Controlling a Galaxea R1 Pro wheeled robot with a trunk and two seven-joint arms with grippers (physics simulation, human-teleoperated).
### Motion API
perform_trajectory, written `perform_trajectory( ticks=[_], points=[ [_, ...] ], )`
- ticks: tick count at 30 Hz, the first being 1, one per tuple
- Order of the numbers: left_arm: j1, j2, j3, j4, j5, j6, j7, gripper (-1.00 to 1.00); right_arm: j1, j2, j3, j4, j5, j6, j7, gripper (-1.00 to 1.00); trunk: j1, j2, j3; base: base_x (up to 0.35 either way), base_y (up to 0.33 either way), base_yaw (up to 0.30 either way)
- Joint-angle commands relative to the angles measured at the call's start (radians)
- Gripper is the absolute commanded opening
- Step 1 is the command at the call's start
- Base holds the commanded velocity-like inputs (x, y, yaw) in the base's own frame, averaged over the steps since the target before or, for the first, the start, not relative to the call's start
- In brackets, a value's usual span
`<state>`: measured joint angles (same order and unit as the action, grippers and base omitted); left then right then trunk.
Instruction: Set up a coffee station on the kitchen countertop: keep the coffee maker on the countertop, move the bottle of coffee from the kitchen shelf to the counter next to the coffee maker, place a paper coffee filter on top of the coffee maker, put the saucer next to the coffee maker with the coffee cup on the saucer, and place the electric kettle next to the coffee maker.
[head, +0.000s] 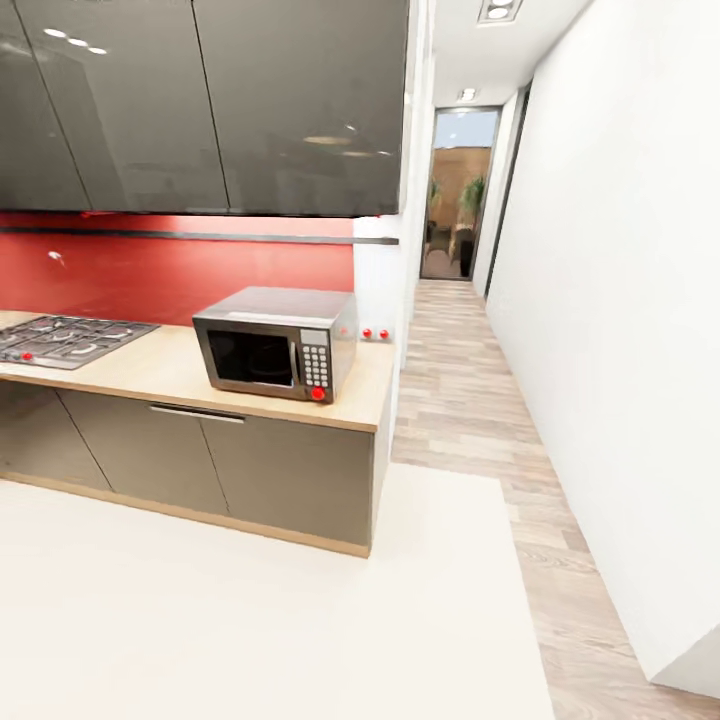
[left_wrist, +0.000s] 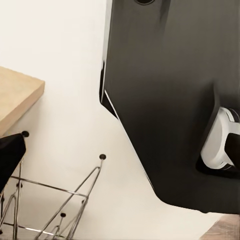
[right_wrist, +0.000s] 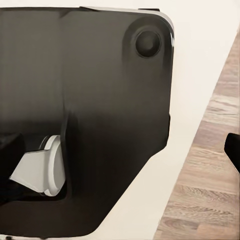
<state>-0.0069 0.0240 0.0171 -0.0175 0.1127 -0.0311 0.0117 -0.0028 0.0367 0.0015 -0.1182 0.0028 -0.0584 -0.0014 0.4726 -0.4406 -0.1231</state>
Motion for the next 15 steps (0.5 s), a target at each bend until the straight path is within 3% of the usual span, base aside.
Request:
perform_trajectory(
  ticks=[1, 6, 15],
  points=[
    [-0.001, 0.000, 0.001, 0.001, 0.008, -0.003, 0.001, 1.00, 0.000, 0.000, 0.000, 0.000, 0.000, -0.003, 0.000, 1.00, -0.003, 0.006, 0.001, 0.000, 0.000, 0.274],
    [-0.001, 0.000, 0.001, 0.001, 0.008, -0.003, 0.001, 1.00, 0.000, 0.000, 0.000, 0.000, 0.000, -0.003, 0.000, 1.00, -0.023, 0.041, 0.014, 0.000, 0.000, 0.274],
    [-0.003, 0.001, 0.000, 0.001, 0.009, -0.003, 0.001, 1.00, 0.000, 0.000, 0.000, 0.000, 0.000, -0.003, 0.000, 1.00, -0.023, 0.041, 0.010, 0.000, 0.000, 0.274]
  ],
)
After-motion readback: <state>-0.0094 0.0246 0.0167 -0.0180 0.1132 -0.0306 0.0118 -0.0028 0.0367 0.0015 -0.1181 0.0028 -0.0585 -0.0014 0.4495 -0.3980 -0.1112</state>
